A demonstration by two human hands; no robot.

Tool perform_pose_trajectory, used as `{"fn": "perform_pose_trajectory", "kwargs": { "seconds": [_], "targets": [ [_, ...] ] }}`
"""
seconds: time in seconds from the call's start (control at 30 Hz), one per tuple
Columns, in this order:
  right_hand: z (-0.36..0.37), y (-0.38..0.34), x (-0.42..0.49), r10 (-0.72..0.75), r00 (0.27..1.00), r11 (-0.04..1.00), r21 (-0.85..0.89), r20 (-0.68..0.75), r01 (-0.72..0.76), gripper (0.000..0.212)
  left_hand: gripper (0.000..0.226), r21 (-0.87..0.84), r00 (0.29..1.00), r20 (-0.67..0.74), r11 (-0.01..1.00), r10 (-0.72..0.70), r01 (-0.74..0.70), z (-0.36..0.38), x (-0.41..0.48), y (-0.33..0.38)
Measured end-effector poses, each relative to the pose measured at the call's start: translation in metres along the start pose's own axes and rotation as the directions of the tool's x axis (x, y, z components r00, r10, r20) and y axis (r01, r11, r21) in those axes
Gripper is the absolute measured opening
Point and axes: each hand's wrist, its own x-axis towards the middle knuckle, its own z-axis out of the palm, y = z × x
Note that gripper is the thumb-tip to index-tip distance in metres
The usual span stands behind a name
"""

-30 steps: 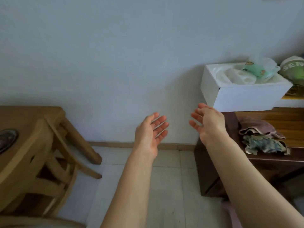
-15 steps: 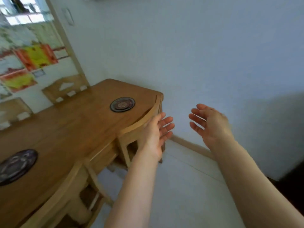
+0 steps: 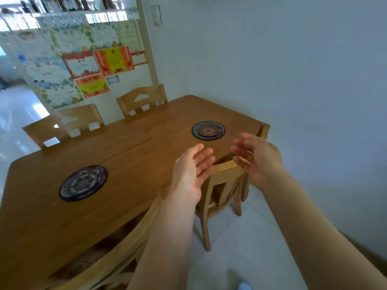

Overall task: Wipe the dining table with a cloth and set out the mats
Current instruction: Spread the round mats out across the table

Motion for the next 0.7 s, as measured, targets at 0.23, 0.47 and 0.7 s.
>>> {"fn": "perform_pose_trajectory", "kwargs": {
  "seconds": [0.23,0.47,0.7],
  "targets": [
    [0.031,0.008,0.090,0.039,0.999,0.999,-0.021,-0.001,-0.039,0.020,0.016,-0.025,0.995,-0.072,0.997,-0.070,0.068,0.002,0.083,0.008],
    [0.075,0.007,0.246,0.148,0.989,0.982,-0.124,0.016,-0.145,0.020,0.016,-0.084,0.983,-0.143,0.991,-0.118,0.107,0.034,0.225,0.022],
    [0.097,0.009,0.408,0.202,0.979,0.951,-0.232,-0.030,-0.204,0.022,0.015,-0.116,0.943,-0.210,0.964,-0.259,0.239,0.081,0.382,0.019]
  ]
}}
